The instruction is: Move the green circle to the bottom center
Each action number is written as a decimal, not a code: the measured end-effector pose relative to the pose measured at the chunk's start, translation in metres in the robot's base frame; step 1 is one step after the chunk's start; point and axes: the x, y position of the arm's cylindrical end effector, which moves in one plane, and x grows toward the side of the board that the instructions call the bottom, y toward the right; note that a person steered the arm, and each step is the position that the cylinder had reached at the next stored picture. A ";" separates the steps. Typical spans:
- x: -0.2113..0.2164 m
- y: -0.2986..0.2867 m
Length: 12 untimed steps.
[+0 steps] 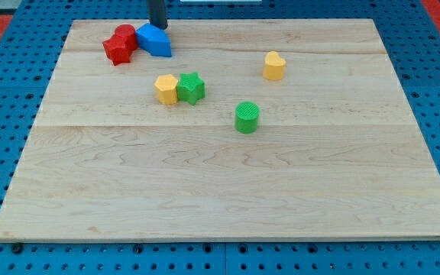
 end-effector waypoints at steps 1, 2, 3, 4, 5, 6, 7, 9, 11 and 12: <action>0.000 0.007; 0.000 0.007; 0.006 0.023; 0.040 0.096; 0.085 0.127; 0.098 0.151; 0.078 0.166; 0.086 0.192; 0.196 0.169; 0.146 0.167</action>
